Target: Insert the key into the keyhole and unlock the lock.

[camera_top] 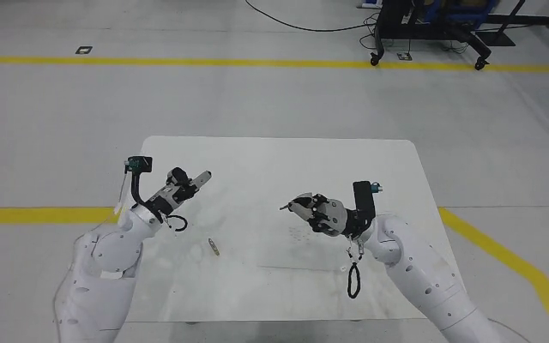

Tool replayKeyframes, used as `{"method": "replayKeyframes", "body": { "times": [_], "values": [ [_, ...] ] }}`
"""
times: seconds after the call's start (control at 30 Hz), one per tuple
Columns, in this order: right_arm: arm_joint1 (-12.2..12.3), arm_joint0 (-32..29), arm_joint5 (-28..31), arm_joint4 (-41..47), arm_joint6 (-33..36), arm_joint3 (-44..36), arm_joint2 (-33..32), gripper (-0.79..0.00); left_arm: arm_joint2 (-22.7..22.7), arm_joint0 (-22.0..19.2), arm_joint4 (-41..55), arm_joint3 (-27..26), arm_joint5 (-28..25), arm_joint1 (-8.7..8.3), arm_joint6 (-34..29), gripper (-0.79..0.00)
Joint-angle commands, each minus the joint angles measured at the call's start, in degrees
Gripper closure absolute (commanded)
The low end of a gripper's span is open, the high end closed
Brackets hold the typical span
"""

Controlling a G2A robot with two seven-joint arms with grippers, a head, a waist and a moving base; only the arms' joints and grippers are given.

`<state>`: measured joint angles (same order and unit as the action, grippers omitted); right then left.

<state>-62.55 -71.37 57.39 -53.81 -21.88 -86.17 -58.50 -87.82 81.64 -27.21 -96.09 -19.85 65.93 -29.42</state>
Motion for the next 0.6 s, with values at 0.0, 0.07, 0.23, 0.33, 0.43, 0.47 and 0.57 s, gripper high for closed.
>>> {"method": "replayKeyframes", "body": {
  "times": [0.0, 0.07, 0.23, 0.33, 0.43, 0.47, 0.57],
  "values": [
    [-0.3, 0.1, -0.8, 2.2, 2.1, 0.4, 1.3, 0.0, 0.3, -0.7, 11.7, 0.6, -3.3, 0.06, -1.9, -0.785],
    [-0.8, 1.3, -1.0, 5.9, 5.0, 1.7, 3.3, 0.0, 1.1, -1.2, 19.0, 1.0, -7.4, 0.02, -5.8, -0.785],
    [-2.2, 5.2, -0.1, 15.6, 11.6, 5.5, 7.9, 0.0, 3.8, -2.6, 37.3, 2.9, -13.0, -0.45, -21.3, -0.785],
    [-2.7, 6.7, 0.5, 19.5, 14.1, 7.7, 9.3, 0.0, 5.1, -4.5, 45.5, 4.6, -12.5, -0.83, -30.6, -0.785],
    [-3.1, 7.3, 0.6, 22.7, 14.9, 8.3, 10.6, 0.0, 5.5, -6.3, 44.7, 6.5, -12.9, -1.2, -34.3, -0.785],
    [-3.1, 7.4, 0.6, 23.2, 15.0, 8.5, 10.7, 0.0, 5.7, -6.4, 44.7, 6.6, -13.2, -1.21, -34.3, -0.785],
    [-3.2, 8.0, 0.6, 24.9, 15.7, 9.9, 11.1, 0.0, 6.5, -6.6, 44.6, 6.6, -15.3, -1.28, -34.8, -0.566]
  ]
}}
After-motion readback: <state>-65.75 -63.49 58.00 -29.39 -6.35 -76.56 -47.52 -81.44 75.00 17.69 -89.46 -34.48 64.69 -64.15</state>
